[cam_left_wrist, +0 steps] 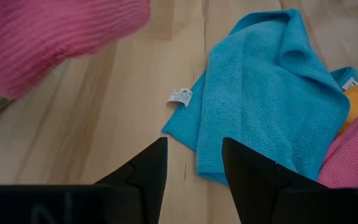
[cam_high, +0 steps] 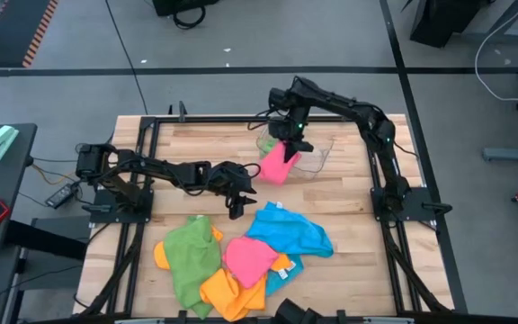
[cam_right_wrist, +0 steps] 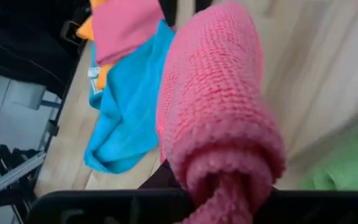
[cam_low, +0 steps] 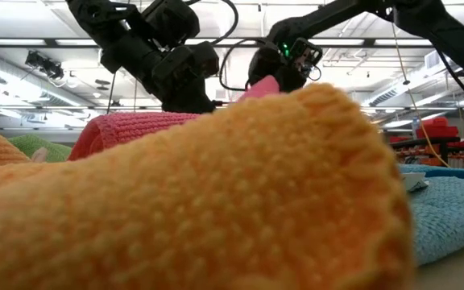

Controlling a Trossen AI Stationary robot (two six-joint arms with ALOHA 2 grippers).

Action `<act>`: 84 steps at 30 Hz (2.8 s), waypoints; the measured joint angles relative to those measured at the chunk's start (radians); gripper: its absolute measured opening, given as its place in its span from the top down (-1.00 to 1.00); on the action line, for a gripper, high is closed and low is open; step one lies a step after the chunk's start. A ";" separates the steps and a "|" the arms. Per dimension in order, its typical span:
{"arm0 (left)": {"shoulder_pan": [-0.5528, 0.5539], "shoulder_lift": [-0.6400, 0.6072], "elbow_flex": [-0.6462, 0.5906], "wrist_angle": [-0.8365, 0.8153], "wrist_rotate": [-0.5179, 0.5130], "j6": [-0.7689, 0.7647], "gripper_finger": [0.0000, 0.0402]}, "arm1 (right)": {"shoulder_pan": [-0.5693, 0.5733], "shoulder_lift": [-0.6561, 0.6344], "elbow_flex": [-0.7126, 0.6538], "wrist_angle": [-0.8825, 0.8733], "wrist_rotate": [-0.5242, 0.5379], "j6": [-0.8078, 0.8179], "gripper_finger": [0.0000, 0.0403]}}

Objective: Fold microfiber towels
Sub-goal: Stack the top pink towel on top of the green towel

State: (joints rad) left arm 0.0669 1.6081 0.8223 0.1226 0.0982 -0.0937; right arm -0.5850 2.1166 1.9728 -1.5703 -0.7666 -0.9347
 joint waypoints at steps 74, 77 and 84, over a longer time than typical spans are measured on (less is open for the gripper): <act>0.001 0.001 0.000 0.014 -0.031 -0.052 0.19 | -0.028 -0.002 0.016 0.013 0.023 0.043 0.91; 0.001 0.001 0.000 0.014 -0.031 -0.053 0.19 | -0.066 0.007 0.015 0.045 0.027 0.082 0.91; 0.001 0.001 0.000 0.014 -0.030 -0.053 0.19 | -0.134 0.018 -0.044 0.129 0.042 0.141 0.91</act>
State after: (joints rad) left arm 0.0681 1.6093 0.8227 0.1368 0.0681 -0.1465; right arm -0.7195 2.1349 1.9292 -1.4410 -0.7247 -0.7942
